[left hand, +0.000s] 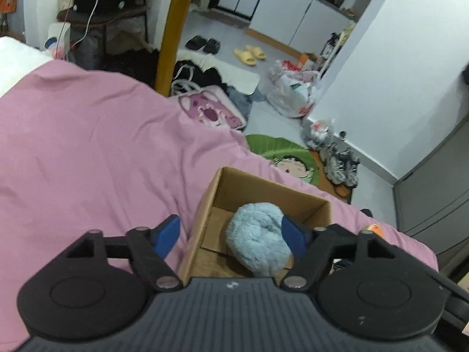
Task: Organize soft objects
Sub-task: 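Open the right tool to drop the plush toy into the box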
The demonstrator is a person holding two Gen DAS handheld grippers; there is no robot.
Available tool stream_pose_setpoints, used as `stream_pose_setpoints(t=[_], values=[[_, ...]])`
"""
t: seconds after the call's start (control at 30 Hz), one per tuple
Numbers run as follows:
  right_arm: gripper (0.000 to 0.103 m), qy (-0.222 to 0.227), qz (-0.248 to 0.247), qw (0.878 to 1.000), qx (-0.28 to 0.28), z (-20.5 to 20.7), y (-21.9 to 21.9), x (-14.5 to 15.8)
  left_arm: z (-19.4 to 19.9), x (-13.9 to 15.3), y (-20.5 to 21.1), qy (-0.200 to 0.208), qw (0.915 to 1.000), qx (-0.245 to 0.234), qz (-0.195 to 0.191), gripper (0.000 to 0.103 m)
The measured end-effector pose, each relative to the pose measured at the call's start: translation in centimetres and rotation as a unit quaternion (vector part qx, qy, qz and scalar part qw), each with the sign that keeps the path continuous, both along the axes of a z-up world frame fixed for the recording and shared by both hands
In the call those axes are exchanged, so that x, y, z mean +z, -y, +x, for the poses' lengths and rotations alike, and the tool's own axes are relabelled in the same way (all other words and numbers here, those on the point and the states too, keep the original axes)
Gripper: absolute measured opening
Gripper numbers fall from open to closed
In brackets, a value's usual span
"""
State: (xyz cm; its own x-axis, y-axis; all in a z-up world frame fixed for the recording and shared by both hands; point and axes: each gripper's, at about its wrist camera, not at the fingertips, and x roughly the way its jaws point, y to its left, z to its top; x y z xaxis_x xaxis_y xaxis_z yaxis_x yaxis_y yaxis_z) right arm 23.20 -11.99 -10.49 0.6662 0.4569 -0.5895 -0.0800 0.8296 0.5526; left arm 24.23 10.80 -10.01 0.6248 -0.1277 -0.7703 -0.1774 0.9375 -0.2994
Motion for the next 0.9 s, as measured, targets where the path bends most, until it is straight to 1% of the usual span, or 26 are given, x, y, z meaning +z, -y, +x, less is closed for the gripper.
stream_pose_setpoints(t=[0.2, 0.33, 0.4, 0.5, 0.6, 0.7, 0.9], values=[[0.093, 0.041, -0.008, 0.999, -0.003, -2.7, 2.7, 1.9, -2.9, 2.3, 1.8, 0.036, 0.9990, 0.010, 0.024, 0.084], [0.095, 0.056, -0.004, 0.998, -0.005, -4.6, 4.2, 2.5, -4.4, 3.4, 3.2, 0.040, 0.9990, -0.005, 0.021, 0.087], [0.095, 0.062, -0.003, 0.998, -0.011, -5.4, 5.0, 2.7, -5.2, 3.7, 3.7, 0.048, 0.9985, -0.006, 0.025, 0.097], [0.095, 0.068, 0.000, 0.998, -0.018, -6.5, 6.2, 2.9, -6.6, 4.3, 4.3, 0.066, 0.9974, -0.004, 0.031, 0.103], [0.095, 0.076, 0.007, 0.997, -0.022, -7.5, 7.3, 3.3, -7.8, 5.1, 5.1, 0.076, 0.9961, -0.003, 0.044, 0.103], [0.096, 0.086, 0.010, 0.996, -0.025, -8.7, 8.3, 3.7, -8.8, 5.8, 5.6, 0.088, 0.9953, -0.012, 0.039, 0.103], [0.099, 0.101, 0.014, 0.994, -0.033, -10.3, 10.3, 4.5, -10.4, 7.2, 7.1, 0.102, 0.9935, -0.018, 0.049, 0.103]])
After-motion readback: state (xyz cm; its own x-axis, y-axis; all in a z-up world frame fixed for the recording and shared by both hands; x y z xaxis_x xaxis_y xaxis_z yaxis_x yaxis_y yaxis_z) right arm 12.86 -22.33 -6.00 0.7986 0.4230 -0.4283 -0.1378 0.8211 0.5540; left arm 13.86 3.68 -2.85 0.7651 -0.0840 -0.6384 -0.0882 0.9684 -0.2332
